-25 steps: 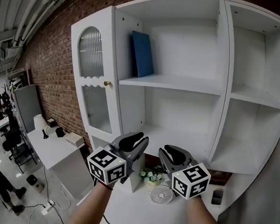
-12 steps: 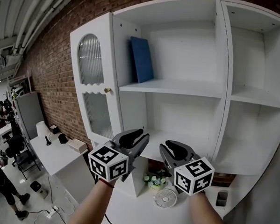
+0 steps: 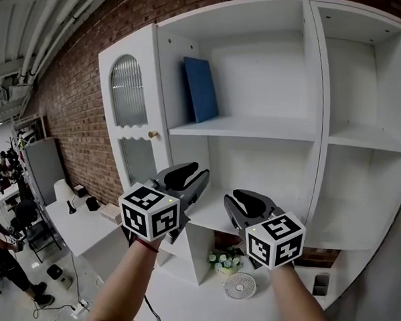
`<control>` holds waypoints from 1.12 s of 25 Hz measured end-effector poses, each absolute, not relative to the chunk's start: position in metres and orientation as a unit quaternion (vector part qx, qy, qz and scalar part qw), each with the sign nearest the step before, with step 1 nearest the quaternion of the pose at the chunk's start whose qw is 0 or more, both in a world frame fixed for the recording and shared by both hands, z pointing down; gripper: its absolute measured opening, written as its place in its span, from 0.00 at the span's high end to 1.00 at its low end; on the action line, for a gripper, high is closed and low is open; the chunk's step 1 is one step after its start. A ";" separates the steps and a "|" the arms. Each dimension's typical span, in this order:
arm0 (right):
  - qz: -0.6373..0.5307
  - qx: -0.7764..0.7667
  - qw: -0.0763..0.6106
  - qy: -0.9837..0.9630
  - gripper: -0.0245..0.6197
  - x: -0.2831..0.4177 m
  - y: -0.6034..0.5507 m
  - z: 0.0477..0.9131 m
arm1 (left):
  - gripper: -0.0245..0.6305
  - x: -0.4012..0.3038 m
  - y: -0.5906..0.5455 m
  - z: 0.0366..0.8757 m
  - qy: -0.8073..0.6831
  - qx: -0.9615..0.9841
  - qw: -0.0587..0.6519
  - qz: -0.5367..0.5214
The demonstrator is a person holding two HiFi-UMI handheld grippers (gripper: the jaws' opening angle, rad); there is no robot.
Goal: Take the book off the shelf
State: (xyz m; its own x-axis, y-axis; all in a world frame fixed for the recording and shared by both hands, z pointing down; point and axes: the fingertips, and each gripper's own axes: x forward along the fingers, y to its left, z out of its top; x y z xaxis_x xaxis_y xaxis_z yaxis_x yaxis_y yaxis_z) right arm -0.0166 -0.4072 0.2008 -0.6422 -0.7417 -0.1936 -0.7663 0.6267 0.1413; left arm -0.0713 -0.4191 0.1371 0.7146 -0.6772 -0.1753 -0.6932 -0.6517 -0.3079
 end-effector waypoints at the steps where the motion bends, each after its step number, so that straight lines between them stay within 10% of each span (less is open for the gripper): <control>1: 0.106 -0.417 0.057 0.901 0.83 -0.017 -0.408 0.199 | 0.78 -0.072 -0.420 0.132 0.381 -0.906 0.185 0.017; 28: 0.100 -0.396 0.056 0.911 0.82 -0.032 -0.441 0.151 | 0.78 -0.083 -0.503 0.005 0.482 -0.855 0.179 -0.069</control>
State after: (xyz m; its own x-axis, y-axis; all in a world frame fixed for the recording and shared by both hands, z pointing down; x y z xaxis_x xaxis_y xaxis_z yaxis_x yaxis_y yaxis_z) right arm -0.0316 -0.4407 0.1505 -0.6801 -0.7101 -0.1822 -0.7327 0.6664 0.1378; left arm -0.0835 -0.5029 0.0048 0.5262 -0.8486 -0.0548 -0.7991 -0.4714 -0.3731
